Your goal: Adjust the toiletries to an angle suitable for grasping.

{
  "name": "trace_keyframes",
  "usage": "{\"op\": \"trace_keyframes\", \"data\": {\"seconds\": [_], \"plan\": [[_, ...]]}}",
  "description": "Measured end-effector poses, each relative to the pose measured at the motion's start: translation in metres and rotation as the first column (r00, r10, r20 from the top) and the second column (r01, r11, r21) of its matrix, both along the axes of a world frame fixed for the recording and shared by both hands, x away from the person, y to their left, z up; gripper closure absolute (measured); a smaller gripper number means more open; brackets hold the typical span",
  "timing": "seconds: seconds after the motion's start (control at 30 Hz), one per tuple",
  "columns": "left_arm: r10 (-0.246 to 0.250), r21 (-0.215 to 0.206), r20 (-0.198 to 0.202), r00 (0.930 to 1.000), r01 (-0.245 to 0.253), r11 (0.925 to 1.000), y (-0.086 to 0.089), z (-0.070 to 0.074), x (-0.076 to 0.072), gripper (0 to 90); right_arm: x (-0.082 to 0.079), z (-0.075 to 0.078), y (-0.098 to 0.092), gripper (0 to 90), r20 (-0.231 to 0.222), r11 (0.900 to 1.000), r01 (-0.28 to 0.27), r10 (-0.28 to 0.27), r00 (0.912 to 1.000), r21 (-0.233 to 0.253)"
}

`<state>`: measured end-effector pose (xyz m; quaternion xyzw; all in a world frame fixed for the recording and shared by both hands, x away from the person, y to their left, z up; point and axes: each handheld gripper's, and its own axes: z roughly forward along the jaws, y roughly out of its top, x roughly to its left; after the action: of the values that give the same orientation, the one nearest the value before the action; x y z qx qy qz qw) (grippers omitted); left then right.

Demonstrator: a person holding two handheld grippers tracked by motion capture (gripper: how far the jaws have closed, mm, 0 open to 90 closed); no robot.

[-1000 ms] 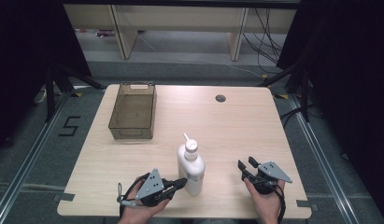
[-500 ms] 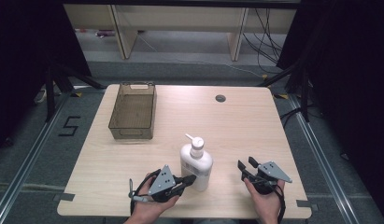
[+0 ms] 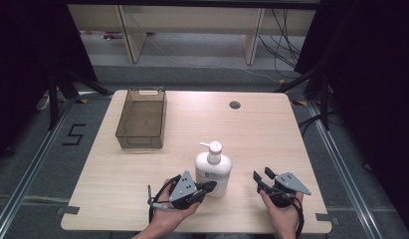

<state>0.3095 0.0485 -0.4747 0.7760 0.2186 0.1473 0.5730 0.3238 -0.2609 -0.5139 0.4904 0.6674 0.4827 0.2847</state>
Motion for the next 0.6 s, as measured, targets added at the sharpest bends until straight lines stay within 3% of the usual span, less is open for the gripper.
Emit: {"op": "trace_keyframes", "data": {"seconds": [0.37,0.47,0.53,0.6], "plan": [[0.009,-0.015,0.002,1.0,-0.009,0.9998,-0.0038,-0.0013,0.0031,89.3,0.0009,-0.0008,-0.0001,50.2,0.009,1.0,-0.01,0.01,0.9999,0.004],[0.011,-0.002,0.002,0.9999,-0.011,0.9999,-0.0037,-0.0009,0.0033,89.1,0.0009,-0.0008,-0.0001,49.9,0.01,1.0,-0.009,0.009,0.9999,0.005],[0.012,-0.014,0.002,0.9999,-0.012,0.9998,-0.0044,-0.0014,0.0026,88.1,-0.0004,0.0005,-0.0006,49.7,-0.009,1.0,-0.004,0.004,1.0,-0.004],[0.014,-0.001,0.009,0.9999,-0.014,0.9999,-0.0028,-0.0004,0.0007,86.3,-0.001,-0.0001,0.0012,49.3,-0.001,1.0,0.008,-0.008,1.0,0.017]]}}
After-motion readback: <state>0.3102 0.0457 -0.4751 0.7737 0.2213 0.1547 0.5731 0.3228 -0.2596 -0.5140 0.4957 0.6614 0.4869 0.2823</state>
